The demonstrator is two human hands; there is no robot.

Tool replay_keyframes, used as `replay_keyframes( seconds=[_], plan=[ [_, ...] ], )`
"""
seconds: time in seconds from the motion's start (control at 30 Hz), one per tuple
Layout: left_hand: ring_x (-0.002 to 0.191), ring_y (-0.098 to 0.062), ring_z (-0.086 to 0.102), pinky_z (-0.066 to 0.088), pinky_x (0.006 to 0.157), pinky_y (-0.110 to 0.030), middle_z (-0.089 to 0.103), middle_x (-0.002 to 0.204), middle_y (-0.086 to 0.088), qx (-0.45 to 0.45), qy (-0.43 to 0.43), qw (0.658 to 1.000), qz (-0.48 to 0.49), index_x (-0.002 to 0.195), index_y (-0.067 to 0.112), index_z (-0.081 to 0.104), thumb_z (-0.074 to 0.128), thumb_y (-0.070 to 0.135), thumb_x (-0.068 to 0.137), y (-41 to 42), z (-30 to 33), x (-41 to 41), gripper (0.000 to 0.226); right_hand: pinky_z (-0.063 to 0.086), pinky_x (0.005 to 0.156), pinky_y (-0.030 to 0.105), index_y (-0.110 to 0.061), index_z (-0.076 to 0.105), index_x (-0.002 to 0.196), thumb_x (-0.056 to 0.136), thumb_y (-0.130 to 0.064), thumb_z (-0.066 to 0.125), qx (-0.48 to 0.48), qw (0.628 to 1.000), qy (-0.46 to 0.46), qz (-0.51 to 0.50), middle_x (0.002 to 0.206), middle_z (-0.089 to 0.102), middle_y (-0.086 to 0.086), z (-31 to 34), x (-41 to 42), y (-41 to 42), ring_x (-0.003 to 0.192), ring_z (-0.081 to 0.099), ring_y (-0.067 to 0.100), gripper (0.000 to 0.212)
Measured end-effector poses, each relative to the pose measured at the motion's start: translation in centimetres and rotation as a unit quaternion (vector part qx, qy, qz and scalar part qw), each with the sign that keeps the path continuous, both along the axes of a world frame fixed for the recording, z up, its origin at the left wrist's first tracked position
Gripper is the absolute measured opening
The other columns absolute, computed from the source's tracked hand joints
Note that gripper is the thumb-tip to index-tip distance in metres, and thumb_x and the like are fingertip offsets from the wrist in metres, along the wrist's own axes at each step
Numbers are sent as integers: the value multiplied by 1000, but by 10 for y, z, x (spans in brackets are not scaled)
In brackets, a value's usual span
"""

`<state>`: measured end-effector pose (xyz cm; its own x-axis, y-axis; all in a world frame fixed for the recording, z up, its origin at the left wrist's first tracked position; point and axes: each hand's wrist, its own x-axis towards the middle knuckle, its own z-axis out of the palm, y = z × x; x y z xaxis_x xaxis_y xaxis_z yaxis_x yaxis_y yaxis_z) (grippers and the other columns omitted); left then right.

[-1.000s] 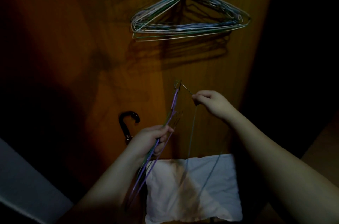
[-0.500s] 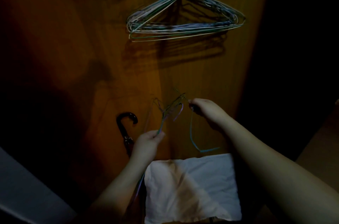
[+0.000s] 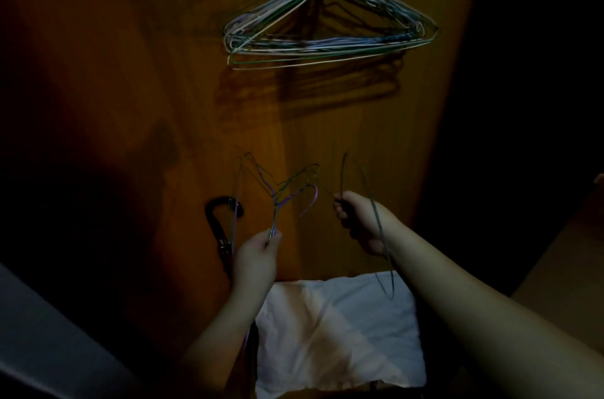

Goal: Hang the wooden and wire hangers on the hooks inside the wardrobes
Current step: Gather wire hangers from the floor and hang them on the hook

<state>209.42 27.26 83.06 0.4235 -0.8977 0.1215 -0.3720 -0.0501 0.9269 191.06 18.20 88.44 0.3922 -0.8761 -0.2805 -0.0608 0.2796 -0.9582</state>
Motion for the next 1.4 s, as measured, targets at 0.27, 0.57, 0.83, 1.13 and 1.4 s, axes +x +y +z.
replay_keyframes(
  seconds=[0.27,0.57,0.83,1.13,1.4],
  plan=[
    [54,-16,43,34,54,-32,46,61,0,-29,-75,996,29,84,18,66,51,26,101,2,-2,0,24,22,62,31,-24,44,63,97,-37,36,148,988,-35,-3,59,33,-7,-5,-13,-2,55,29,12,37],
    [62,-16,48,37,58,-26,51,72,-6,37,143,989,4,97,17,69,59,27,97,3,9,4,14,32,48,22,-20,59,90,100,-40,45,-19,977,84,-194,74,50,-5,17,-52,-36,58,41,8,26],
    [36,-7,31,24,36,-18,39,60,1,22,315,948,-32,108,8,64,51,17,99,1,40,-2,18,41,99,37,-1,45,140,104,-22,39,-167,943,47,-285,140,51,21,78,-59,-74,127,50,34,42],
    [36,-4,33,24,31,-17,41,64,2,-61,410,910,-8,105,7,60,50,24,101,-9,103,-9,20,43,70,30,-12,58,121,105,-40,34,-337,897,132,-254,100,65,4,144,-42,-95,85,58,15,41],
    [35,-3,34,23,31,-15,42,60,5,-80,423,902,0,94,12,59,50,29,101,-19,164,-2,20,43,56,31,-17,56,107,103,-39,40,-395,875,164,-227,82,60,-1,198,-29,-114,66,55,14,27]
  ],
)
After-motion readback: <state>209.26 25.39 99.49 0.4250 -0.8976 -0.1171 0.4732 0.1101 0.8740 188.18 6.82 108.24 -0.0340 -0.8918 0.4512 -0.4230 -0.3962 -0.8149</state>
